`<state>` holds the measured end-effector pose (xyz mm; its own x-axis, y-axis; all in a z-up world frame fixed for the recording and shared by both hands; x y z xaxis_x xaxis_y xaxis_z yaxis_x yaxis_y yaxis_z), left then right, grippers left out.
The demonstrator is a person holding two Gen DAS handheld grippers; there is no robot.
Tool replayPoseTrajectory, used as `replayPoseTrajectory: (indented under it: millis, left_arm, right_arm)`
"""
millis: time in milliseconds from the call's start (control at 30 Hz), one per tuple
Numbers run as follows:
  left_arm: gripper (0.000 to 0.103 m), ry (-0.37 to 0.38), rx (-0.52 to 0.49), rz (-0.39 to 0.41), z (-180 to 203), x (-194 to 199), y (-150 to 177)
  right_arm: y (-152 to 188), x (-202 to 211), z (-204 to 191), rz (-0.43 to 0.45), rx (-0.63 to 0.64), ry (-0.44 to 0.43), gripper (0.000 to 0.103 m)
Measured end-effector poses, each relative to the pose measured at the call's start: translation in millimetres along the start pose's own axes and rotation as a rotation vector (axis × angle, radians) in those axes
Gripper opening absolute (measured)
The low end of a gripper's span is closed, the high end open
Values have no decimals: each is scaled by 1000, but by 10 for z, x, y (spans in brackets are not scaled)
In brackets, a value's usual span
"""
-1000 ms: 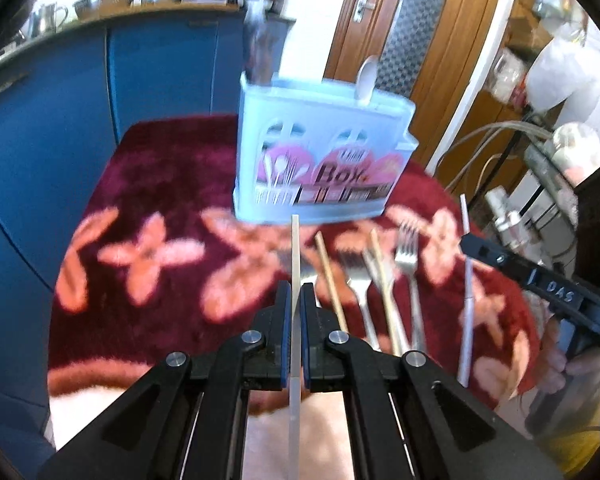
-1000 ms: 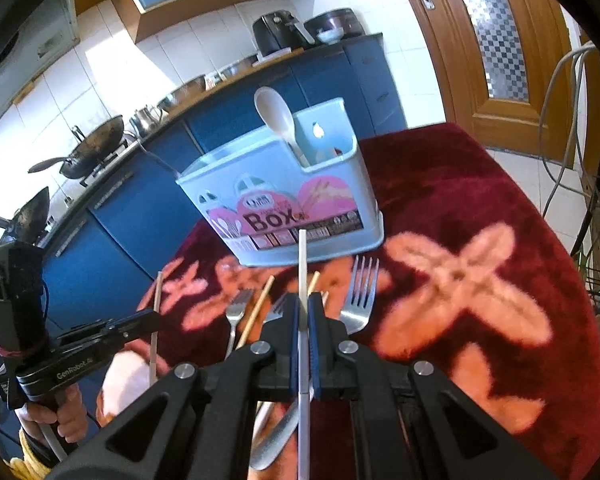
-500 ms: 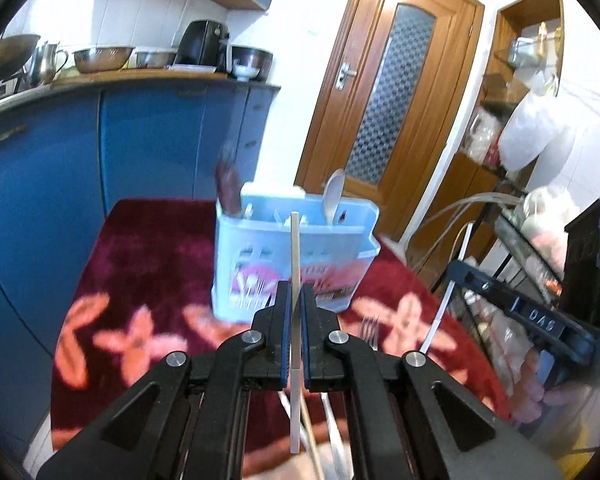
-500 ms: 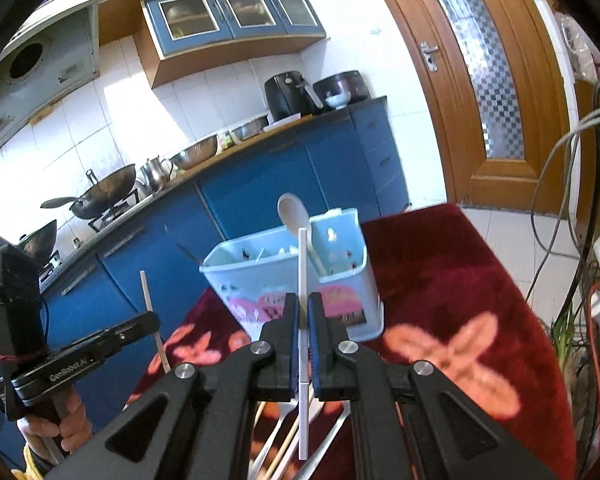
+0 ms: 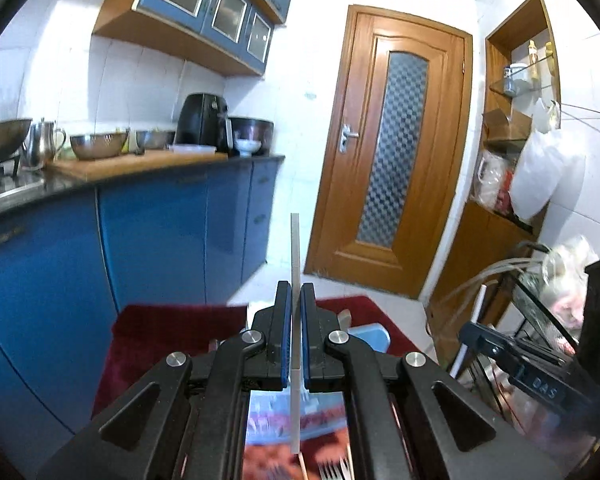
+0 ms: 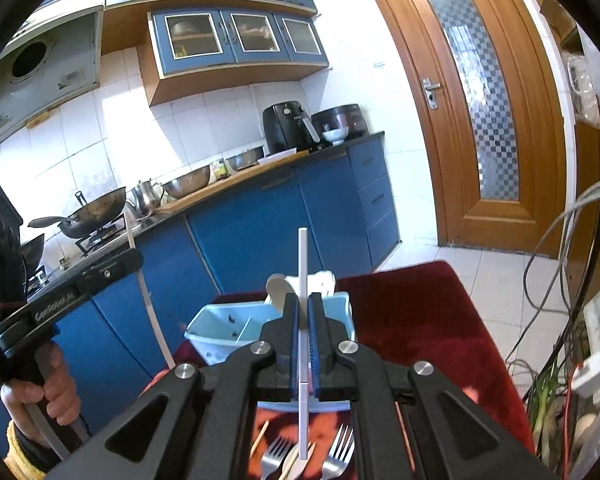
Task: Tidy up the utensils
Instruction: 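Lift both chopsticks and lower them into the blue holder with both tools, then open both tools to release the chopsticks inside the holder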
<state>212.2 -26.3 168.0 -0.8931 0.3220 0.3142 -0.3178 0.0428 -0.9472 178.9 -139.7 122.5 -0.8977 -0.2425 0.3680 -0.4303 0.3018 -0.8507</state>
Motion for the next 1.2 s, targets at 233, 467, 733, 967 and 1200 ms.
replayPoseTrajectory:
  millis: [233, 467, 733, 967, 1200]
  left_arm:
    - [2, -47, -17, 60, -39, -283, -276]
    - [2, -85, -13, 66, -148, -587, -260]
    - [2, -84, 13, 20, -296, -905, -5]
    - [2, -76, 8, -12, -309, -999, 203]
    - [2, -68, -16, -39, -253, -1017, 332]
  right_arm:
    - [-330, -177, -61, 61, 44, 31, 6]
    - [-501, -449, -100, 90, 61, 39, 6]
    - [-331, -860, -126, 60, 135, 73, 6]
    - [-74, -1064, -94, -2, 154, 68, 6]
    - [78, -1165, -79, -52, 160, 60, 6]
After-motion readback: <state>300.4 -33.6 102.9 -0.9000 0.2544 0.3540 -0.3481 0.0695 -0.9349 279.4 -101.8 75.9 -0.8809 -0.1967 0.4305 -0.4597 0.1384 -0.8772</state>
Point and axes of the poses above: each gripper's, at about its wrist camera, not at the fingertips, and x roughly against the way its jaws point, z to its right, y to its underside, the point moved 8 cm from there along -x, roughly the way its jaws point, and after that the axes turned 6 degrees about -x, right-handed, at the moved point
